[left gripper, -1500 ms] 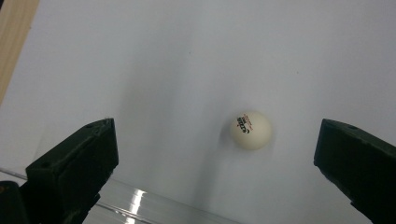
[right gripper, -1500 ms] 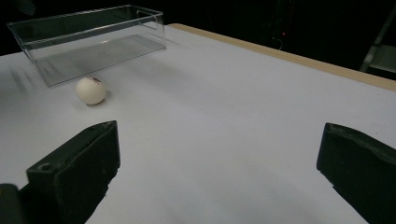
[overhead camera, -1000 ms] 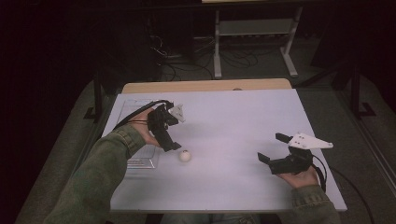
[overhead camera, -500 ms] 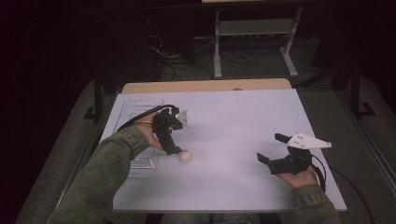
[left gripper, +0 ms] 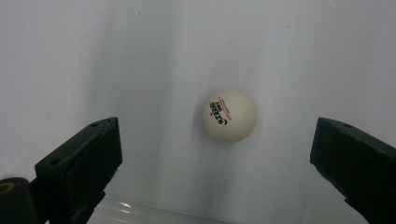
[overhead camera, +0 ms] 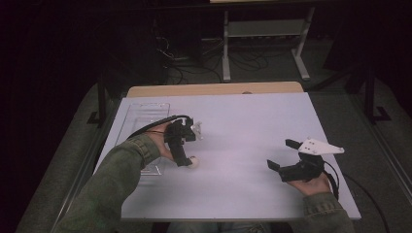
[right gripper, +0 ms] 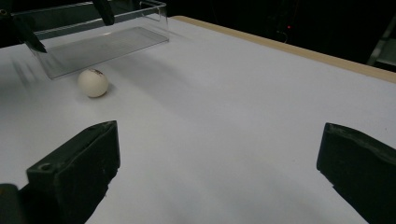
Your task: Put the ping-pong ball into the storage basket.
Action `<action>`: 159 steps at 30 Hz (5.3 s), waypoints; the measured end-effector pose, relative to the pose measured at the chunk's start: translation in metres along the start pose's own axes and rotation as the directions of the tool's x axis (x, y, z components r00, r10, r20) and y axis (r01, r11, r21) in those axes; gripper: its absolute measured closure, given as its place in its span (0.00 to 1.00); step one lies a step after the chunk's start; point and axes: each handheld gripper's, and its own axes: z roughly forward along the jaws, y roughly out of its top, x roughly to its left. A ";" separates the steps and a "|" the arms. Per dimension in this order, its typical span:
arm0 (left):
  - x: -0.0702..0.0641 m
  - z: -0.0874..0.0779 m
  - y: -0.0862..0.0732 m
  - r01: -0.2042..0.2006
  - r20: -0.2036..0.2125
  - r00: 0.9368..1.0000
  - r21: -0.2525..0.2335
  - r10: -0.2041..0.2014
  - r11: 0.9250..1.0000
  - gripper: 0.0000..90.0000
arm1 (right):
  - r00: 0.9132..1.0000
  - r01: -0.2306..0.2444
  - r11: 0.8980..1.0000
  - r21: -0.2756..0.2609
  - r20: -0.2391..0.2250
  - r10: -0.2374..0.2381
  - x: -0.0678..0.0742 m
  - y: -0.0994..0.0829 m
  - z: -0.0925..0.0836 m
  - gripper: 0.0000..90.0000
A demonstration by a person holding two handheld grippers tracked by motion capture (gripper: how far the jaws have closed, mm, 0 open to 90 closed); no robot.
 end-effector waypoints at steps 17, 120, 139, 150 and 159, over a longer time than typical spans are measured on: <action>0.000 0.014 0.007 -0.018 0.017 1.000 0.019 0.017 1.000 0.03 | 1.000 -0.003 1.000 0.015 0.003 0.003 -0.001 -0.002 0.000 0.00; -0.003 0.055 0.002 -0.074 0.066 0.996 0.089 0.068 0.993 0.55 | 1.000 0.000 1.000 -0.007 0.015 0.000 -0.001 -0.001 -0.006 0.00; -0.003 0.046 0.002 -0.063 0.073 0.996 0.077 0.057 0.995 0.56 | 1.000 0.009 1.000 0.009 0.018 -0.009 0.000 -0.002 -0.004 0.00; -0.006 0.035 0.008 -0.089 0.069 0.994 0.083 0.084 0.993 0.56 | 1.000 0.012 1.000 0.019 0.017 -0.012 0.000 -0.002 -0.003 0.00; -0.006 0.017 0.008 -0.077 0.059 0.996 0.075 0.073 0.994 0.56 | 1.000 0.007 1.000 0.011 0.023 -0.007 -0.001 -0.001 -0.005 0.00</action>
